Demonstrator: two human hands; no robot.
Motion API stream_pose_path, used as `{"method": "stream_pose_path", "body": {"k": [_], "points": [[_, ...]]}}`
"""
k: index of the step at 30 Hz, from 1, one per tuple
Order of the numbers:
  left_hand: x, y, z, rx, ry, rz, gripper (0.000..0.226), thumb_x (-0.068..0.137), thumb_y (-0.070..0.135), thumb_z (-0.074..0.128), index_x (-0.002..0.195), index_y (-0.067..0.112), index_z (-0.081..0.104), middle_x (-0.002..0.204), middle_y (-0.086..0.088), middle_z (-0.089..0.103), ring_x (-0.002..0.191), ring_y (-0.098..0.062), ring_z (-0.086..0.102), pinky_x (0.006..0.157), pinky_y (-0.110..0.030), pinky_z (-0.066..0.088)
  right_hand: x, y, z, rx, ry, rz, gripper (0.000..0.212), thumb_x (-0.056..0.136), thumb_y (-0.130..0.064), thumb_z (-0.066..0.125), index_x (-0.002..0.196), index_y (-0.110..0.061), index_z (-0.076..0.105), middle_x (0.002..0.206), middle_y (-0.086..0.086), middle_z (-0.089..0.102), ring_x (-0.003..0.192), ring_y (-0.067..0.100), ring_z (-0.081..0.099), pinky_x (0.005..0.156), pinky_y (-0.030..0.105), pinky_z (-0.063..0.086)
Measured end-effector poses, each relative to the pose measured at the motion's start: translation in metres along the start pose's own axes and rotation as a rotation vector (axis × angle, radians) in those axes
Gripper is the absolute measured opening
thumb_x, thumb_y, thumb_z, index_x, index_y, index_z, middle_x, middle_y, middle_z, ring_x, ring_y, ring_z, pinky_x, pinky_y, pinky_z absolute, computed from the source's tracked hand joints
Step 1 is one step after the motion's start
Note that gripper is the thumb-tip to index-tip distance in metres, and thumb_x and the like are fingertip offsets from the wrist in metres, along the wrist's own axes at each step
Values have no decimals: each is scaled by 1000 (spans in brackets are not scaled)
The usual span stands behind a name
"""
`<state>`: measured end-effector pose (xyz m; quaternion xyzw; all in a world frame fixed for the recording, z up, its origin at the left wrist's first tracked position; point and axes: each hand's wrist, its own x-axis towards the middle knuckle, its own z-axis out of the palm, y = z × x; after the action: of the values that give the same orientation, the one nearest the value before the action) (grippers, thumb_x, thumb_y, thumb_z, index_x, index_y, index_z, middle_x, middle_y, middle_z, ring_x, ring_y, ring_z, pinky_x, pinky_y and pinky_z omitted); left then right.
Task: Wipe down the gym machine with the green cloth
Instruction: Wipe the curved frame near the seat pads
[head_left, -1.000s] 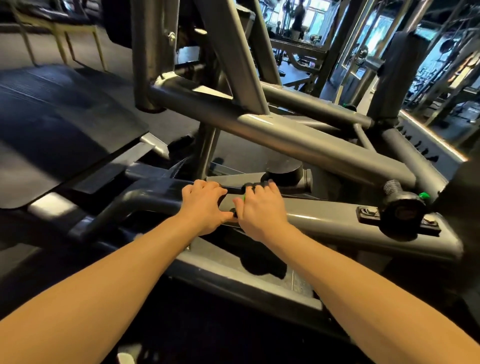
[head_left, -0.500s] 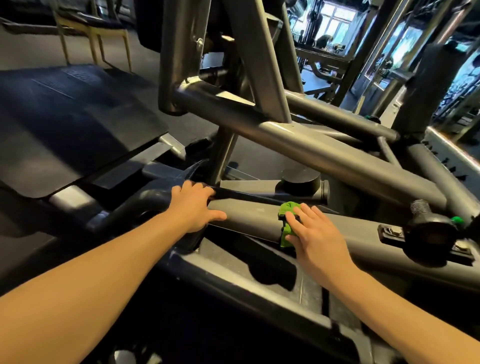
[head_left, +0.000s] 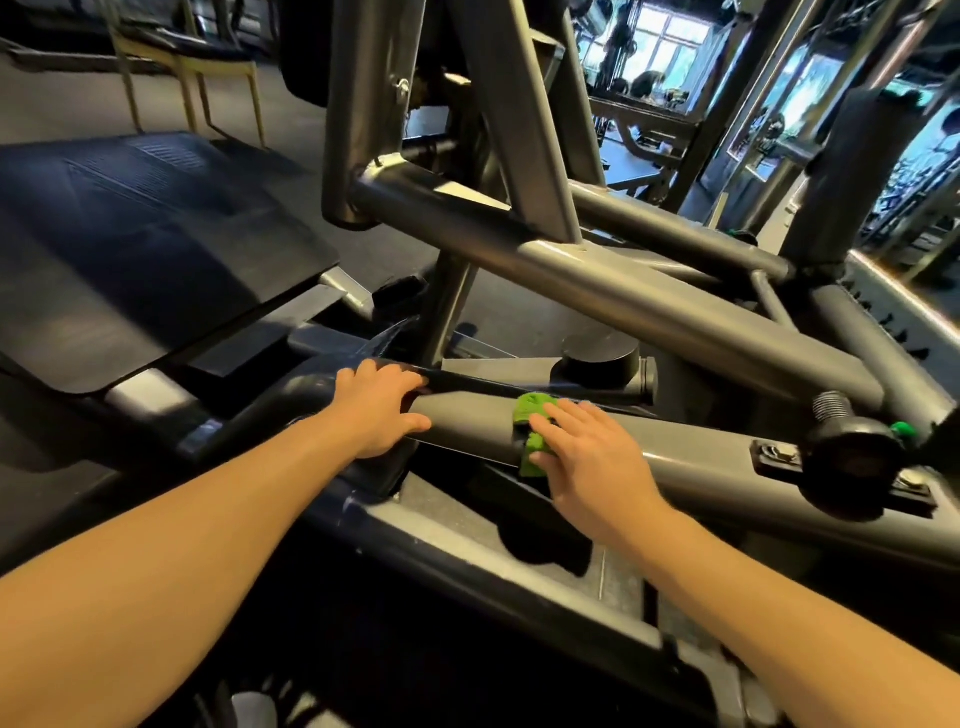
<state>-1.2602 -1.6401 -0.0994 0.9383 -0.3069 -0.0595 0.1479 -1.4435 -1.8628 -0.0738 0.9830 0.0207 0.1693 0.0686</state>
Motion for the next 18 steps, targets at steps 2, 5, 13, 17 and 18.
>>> {"method": "stream_pose_path", "body": {"k": [2, 5, 13, 17, 18], "points": [[1, -3, -2, 13, 5, -13, 64, 91, 60, 63, 146, 29, 48, 145, -4, 51, 136, -31, 39, 112, -50, 30, -16, 23, -7, -17, 37, 49, 43, 93, -35, 56, 127, -14, 70, 129, 7, 70, 124, 28, 64, 113, 48, 43], [2, 0, -5, 45, -12, -21, 67, 91, 62, 62, 145, 24, 49, 146, -7, 50, 137, -33, 40, 114, -52, 29, -19, 31, -15, -52, 46, 79, 40, 92, -32, 56, 120, -10, 74, 119, 10, 74, 116, 32, 68, 107, 48, 48], [3, 3, -5, 63, -28, -17, 64, 93, 59, 61, 145, 24, 48, 145, -6, 50, 136, -31, 40, 111, -48, 31, 67, -38, 11, 136, -133, 173, 22, 99, -30, 56, 103, -16, 72, 101, 2, 69, 98, 24, 60, 92, 38, 47], [-1, 8, -4, 59, 12, -4, 65, 93, 58, 61, 148, 26, 46, 145, -4, 49, 136, -29, 38, 110, -47, 31, 81, -33, 16, 209, -131, 324, 25, 101, -35, 52, 99, -17, 69, 94, 5, 72, 89, 29, 64, 79, 42, 54], [-2, 9, -3, 52, 22, 15, 67, 92, 59, 61, 149, 27, 44, 146, -4, 48, 136, -29, 37, 111, -47, 31, 76, -23, 14, 187, -120, 370, 26, 101, -36, 52, 97, -17, 68, 94, 6, 72, 88, 31, 65, 76, 41, 54]]}}
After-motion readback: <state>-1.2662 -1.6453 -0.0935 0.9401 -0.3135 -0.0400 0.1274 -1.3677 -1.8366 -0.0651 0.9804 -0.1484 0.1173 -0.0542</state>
